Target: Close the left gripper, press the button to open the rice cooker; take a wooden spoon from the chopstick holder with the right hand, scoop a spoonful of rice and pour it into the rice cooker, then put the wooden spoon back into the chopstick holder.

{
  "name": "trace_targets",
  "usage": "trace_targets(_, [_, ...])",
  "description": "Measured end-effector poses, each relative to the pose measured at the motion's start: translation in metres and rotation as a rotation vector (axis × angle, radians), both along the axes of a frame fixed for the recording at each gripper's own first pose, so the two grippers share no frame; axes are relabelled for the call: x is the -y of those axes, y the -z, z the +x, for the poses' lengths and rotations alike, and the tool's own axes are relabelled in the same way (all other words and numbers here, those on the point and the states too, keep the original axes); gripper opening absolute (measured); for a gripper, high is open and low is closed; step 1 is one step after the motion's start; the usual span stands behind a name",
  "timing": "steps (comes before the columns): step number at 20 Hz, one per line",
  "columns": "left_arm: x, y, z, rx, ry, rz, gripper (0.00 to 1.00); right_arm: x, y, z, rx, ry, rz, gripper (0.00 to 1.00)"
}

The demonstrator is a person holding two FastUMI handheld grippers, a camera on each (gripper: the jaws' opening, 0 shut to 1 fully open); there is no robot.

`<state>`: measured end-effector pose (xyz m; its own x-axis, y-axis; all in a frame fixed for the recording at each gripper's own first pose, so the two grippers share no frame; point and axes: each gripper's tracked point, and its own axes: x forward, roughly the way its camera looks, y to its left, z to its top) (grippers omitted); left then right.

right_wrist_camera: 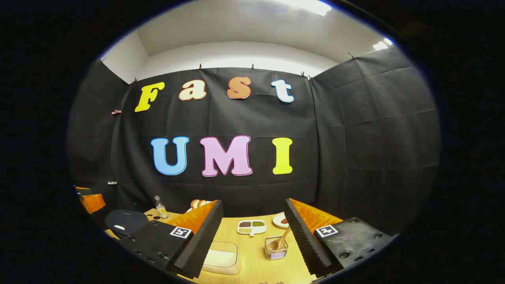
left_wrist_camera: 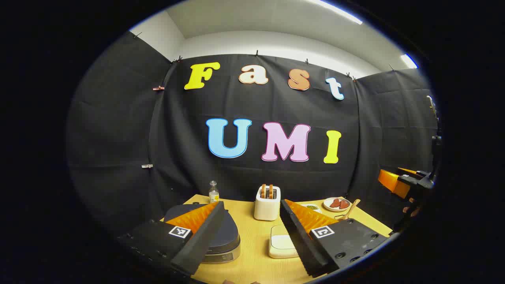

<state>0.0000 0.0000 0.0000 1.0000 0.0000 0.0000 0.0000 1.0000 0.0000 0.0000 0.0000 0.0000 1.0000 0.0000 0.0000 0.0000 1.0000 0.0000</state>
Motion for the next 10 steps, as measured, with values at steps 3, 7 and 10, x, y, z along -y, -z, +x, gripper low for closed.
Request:
trace_targets(3, [-0.006, -0.005, 0.002, 0.026, -0.003, -0.009, 0.95, -0.005, 0.000, -0.003, -0.008, -0.003, 0.012, 0.98])
trace_targets(7, [-0.010, -0.002, 0.011, 0.028, 0.018, -0.026, 0.95, -0.007, 0.006, -0.009, -0.025, 0.004, -0.012, 0.98])
trace_targets(10, [-0.010, 0.001, 0.019, 0.018, 0.037, -0.029, 0.95, -0.005, 0.005, -0.012, -0.015, 0.025, -0.021, 0.98])
